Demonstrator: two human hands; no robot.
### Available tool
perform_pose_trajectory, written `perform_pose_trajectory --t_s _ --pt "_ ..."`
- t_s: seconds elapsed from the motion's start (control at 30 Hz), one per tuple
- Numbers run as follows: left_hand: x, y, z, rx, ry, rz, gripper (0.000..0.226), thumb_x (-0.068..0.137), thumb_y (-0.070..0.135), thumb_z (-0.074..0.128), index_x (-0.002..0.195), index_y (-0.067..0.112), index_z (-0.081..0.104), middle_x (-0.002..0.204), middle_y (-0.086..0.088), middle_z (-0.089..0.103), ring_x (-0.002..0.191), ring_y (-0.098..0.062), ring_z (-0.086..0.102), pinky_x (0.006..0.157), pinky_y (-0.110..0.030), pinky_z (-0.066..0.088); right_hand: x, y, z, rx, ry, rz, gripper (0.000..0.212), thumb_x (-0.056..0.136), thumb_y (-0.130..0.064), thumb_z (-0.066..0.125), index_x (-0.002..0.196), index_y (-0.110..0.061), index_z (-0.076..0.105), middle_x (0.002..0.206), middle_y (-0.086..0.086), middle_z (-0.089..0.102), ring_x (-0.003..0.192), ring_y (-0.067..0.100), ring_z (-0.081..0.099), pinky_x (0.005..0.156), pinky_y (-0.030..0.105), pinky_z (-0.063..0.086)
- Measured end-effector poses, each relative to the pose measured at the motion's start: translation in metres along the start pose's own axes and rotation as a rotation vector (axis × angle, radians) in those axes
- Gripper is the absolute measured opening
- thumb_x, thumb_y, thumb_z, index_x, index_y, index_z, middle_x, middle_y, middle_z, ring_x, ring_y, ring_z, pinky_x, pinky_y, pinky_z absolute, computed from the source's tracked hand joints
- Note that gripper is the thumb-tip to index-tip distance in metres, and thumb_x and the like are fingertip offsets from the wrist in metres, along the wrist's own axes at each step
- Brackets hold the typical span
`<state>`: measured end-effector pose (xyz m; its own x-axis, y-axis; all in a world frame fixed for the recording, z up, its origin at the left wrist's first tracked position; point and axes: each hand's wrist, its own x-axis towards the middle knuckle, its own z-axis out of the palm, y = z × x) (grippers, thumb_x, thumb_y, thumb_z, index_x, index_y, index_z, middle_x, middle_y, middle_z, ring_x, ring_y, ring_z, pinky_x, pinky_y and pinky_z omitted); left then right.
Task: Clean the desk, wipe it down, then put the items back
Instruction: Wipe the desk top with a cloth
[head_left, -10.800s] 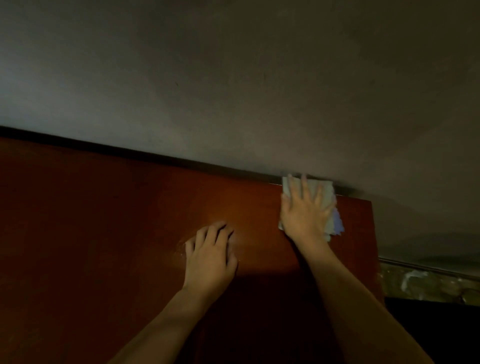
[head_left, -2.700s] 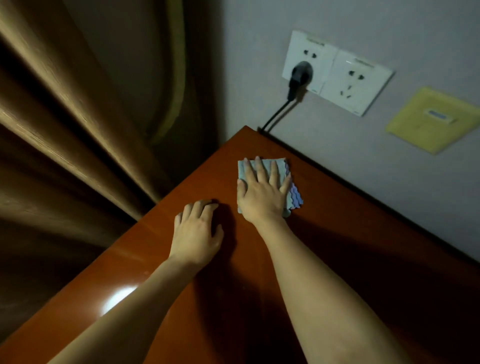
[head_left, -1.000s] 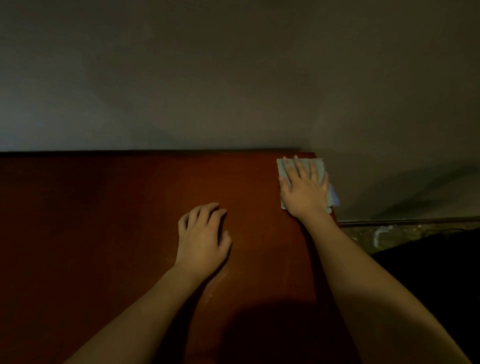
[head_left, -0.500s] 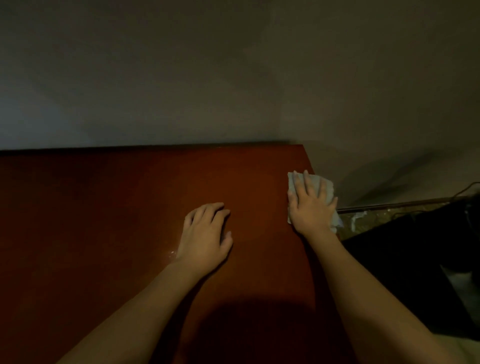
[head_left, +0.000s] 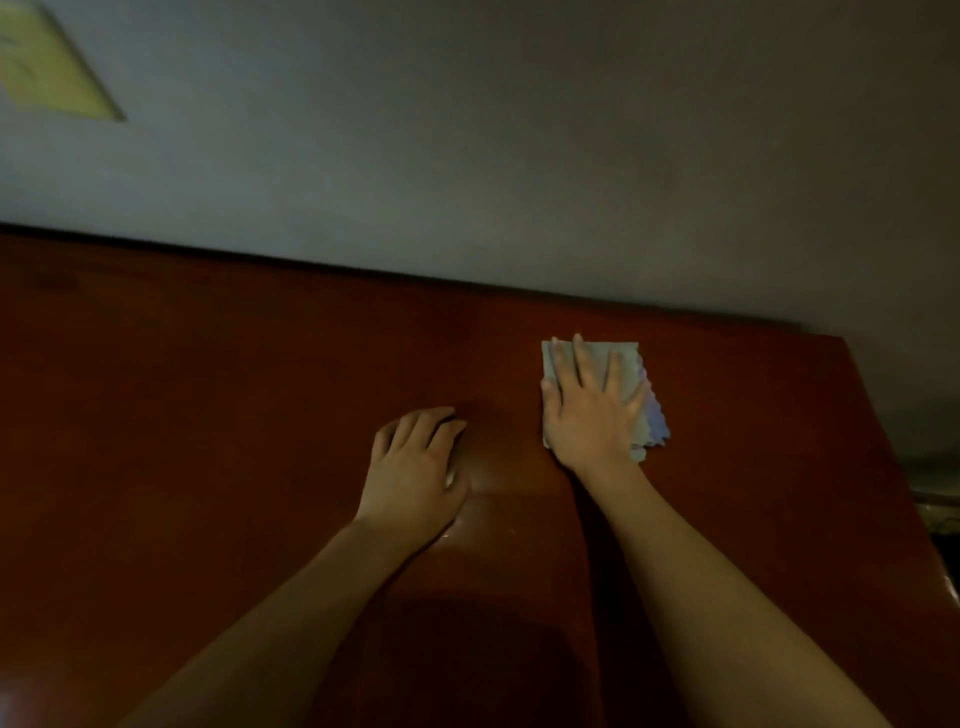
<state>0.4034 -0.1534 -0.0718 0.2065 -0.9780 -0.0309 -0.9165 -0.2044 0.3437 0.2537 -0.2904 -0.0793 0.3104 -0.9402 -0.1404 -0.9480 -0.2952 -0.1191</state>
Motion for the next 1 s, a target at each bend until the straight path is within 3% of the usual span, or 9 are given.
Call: perform_pose_trajectory --t_s 0.1,0.3,0.43,0.6,1.0 --pt "-0.016 -0.059 -0.022 -0.001 0.019 -0.077 0.057 0.080 0.044 0.034 0.120 0.015 0.060 0.125 0.000 0.057 0.120 -0.022 0.052 0.099 -0.034 0.028 0.003 -0.080 0.006 0.004 -0.026 -0.109 0.053 0.101 -0.044 0.016 0.150 -0.038 -0.002 0.159 -0.010 -0.005 0.145 0.030 -0.010 0.112 0.064 -0.004" --pt "-0.062 -0.178 -0.063 -0.013 0.067 -0.218 0.048 0.089 0.036 0.052 0.134 0.019 0.048 0.139 0.002 0.043 0.134 -0.019 0.034 0.110 -0.036 0.019 -0.003 -0.250 0.027 -0.013 -0.068 -0.312 0.053 0.100 -0.046 0.013 0.149 -0.039 -0.006 0.159 -0.011 -0.010 0.145 0.029 -0.013 0.111 0.064 -0.007" --pt "-0.105 -0.260 -0.093 -0.026 0.106 -0.337 0.054 0.084 0.042 0.040 0.133 0.020 0.048 0.139 0.004 0.044 0.133 -0.017 0.033 0.110 -0.034 0.017 -0.014 -0.361 0.041 -0.041 -0.097 -0.423 0.054 0.100 -0.046 0.014 0.149 -0.039 -0.008 0.159 -0.010 -0.011 0.145 0.029 -0.013 0.110 0.065 -0.007" --pt "-0.163 -0.350 -0.126 -0.044 0.176 -0.491 0.053 0.083 0.040 0.041 0.130 0.019 0.051 0.136 0.002 0.047 0.131 -0.019 0.036 0.109 -0.036 0.021 -0.034 -0.486 0.059 -0.067 -0.111 -0.552 0.053 0.101 -0.045 0.014 0.149 -0.038 -0.006 0.159 -0.009 -0.010 0.145 0.030 -0.013 0.110 0.066 -0.007" --pt "-0.243 -0.484 -0.167 -0.073 0.272 -0.627 0.049 0.089 0.039 0.046 0.133 0.018 0.048 0.139 0.001 0.044 0.132 -0.015 0.033 0.106 -0.029 0.021 -0.047 -0.665 0.086 -0.134 -0.069 -0.690 0.052 0.101 -0.044 0.016 0.150 -0.038 0.001 0.160 -0.009 -0.003 0.146 0.030 -0.006 0.110 0.066 -0.003"
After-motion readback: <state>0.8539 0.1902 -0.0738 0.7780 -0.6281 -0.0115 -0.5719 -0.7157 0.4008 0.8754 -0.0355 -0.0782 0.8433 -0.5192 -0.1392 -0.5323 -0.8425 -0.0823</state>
